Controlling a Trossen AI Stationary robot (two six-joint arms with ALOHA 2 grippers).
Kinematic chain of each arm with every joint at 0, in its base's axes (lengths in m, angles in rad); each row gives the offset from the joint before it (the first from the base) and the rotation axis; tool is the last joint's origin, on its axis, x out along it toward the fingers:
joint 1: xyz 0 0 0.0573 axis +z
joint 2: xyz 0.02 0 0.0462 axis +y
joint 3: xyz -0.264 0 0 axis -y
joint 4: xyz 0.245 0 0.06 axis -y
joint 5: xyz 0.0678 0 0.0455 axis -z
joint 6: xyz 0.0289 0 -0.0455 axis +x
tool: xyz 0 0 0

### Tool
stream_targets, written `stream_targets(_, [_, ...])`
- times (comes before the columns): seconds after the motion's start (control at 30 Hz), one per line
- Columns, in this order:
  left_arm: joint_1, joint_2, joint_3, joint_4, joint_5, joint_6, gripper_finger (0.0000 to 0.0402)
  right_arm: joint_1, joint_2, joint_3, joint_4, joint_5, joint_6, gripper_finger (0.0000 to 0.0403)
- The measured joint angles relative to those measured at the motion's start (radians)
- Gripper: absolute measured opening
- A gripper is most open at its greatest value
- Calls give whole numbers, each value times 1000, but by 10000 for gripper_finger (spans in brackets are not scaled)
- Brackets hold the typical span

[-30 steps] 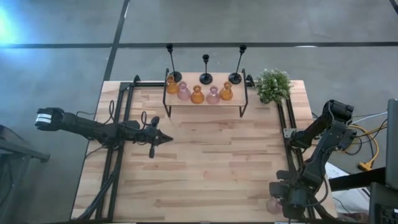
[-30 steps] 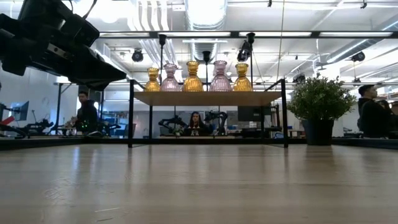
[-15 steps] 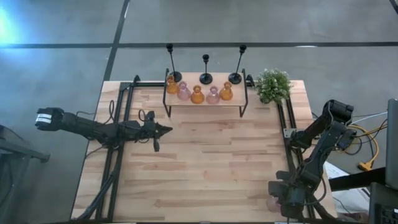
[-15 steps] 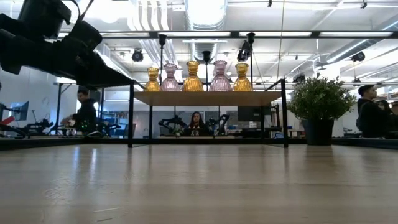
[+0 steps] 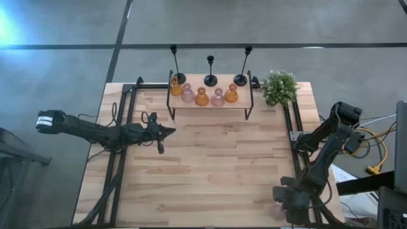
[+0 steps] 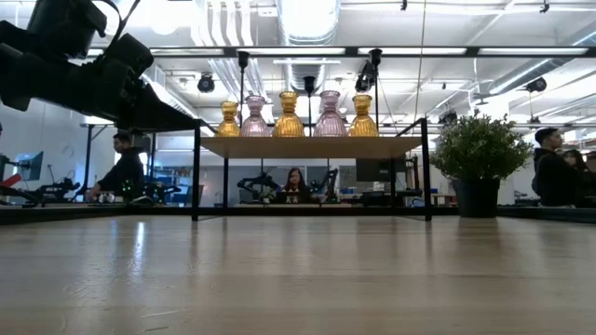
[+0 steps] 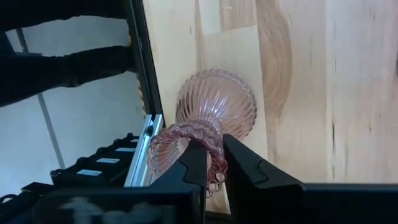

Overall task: Pick & Place candle stick holders
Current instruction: Put the pink candle holder on the shelf

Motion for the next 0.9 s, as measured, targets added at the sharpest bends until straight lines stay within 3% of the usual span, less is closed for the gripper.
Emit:
stream_targets(0.17, [0,0,0,0,0,0,12,-84,-9,19,-15,-62,-77,22])
stream_targets(0.33, [0,0,0,0,0,0,12,-265,-44,100,-88,-108,-215,22])
stream_targets(0.57, [0,0,0,-1,0,0,12,-634,-45,316,-281,-105,-489,22])
stream_targets(0.9, [0,0,0,-2,0,0,12,-1157,-44,646,-519,-89,-757,22])
